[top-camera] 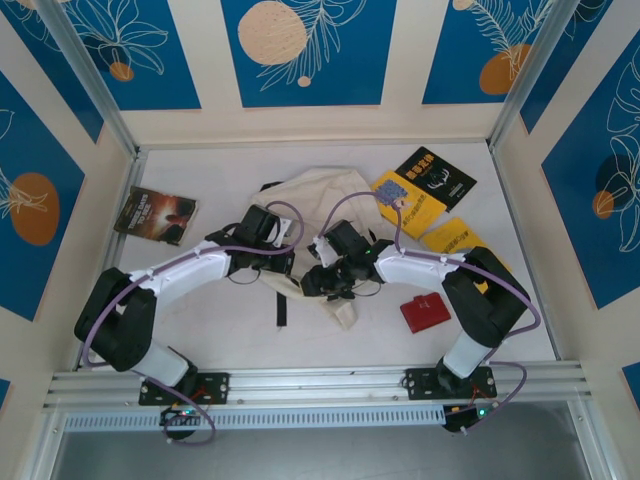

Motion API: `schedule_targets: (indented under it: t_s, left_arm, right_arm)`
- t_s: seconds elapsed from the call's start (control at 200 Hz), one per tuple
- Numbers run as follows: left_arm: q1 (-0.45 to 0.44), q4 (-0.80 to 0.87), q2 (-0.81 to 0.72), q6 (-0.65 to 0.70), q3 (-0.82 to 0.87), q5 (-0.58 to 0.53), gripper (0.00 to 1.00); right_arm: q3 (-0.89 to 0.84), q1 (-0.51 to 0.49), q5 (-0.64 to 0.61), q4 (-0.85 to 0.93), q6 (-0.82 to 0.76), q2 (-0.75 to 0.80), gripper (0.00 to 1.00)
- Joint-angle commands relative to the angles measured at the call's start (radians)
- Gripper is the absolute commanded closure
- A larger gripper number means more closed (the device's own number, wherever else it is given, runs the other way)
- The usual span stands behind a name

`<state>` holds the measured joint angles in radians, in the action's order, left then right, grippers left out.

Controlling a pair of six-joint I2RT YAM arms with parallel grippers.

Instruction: Pack books, pencil case, and school supplies into a backpack

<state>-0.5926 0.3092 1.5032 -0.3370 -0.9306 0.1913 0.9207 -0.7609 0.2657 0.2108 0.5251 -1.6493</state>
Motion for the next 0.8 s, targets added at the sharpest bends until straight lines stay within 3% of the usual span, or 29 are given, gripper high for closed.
schedule_targets:
  t_s: [0.0, 0.205, 0.445, 0.795]
  left_arm:
    - [0.013, -0.033, 0.008, 0.013, -0.033, 0.011, 1.0]
    - [0.017, -0.04, -0.003, 0.037, -0.026, 0.013, 1.0]
    - [0.036, -0.061, -0.019, 0.059, -0.007, -0.009, 1.0]
    - [0.081, 0.035, 0.054, 0.115, -0.038, -0.167, 1.0]
  right_arm:
    - [-0.013, 0.006, -0.035, 0.01, -0.015, -0.005, 0.66]
    - [-0.02, 0.024, -0.131, 0.038, 0.026, -0.027, 0.76]
    - [-0.049, 0.059, -0.121, 0.017, 0.092, -0.056, 0.86]
    - [-0.055, 0.06, -0.181, 0.069, 0.101, -0.047, 0.87]
